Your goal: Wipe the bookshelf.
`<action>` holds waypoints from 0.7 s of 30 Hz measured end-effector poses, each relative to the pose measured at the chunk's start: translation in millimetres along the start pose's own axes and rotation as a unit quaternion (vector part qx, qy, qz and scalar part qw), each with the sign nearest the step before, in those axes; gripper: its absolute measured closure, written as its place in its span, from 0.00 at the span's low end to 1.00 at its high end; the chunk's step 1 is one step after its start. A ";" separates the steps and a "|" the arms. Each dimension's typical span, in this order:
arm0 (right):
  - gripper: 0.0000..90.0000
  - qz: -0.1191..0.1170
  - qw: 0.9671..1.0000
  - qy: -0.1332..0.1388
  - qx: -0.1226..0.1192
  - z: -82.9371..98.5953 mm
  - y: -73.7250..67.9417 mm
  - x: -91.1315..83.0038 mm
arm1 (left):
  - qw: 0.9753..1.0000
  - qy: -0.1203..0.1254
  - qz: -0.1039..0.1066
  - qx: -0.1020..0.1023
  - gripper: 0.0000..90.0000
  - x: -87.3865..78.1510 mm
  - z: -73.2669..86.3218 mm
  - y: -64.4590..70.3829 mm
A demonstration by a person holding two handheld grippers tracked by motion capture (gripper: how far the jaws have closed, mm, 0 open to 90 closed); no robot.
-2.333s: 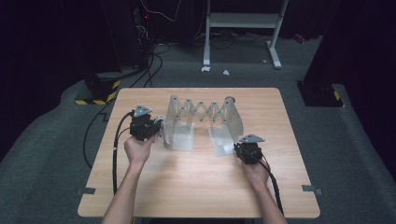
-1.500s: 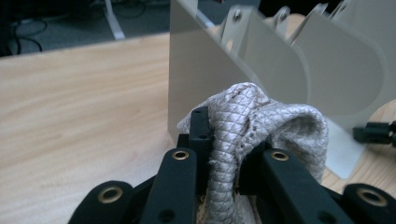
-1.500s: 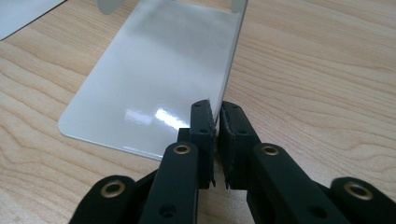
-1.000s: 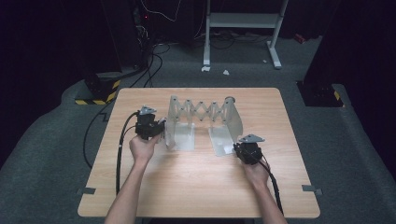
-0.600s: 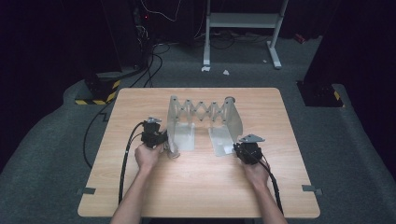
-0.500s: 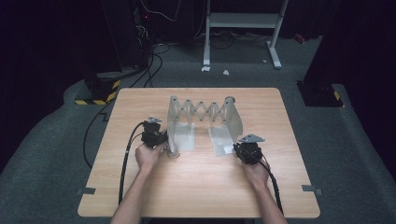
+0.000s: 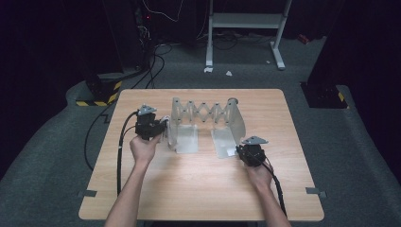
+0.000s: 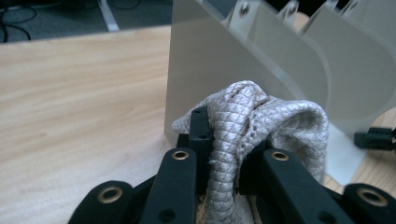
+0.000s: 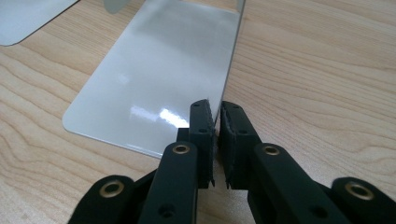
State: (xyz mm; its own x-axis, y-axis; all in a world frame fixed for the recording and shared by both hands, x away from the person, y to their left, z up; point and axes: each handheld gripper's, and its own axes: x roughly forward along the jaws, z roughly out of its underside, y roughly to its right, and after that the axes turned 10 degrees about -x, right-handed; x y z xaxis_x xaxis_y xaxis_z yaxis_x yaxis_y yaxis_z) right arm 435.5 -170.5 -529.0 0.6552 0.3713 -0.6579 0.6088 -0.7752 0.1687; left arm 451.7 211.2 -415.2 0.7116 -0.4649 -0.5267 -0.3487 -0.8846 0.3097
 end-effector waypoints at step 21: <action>0.93 -0.003 1.000 0.000 -0.001 0.0 -0.1 -0.1 | 0.997 -0.062 -0.024 -0.029 0.89 51.2 12.2 -22.8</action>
State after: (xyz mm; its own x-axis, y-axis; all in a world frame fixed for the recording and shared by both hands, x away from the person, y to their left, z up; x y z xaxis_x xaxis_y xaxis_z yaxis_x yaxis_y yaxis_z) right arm 435.4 -170.5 -529.0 0.6516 0.3756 -0.6591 0.6134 -0.7720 0.1664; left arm 488.7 207.2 -458.9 0.6444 -0.4256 -0.6352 -0.2778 -0.9043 0.3241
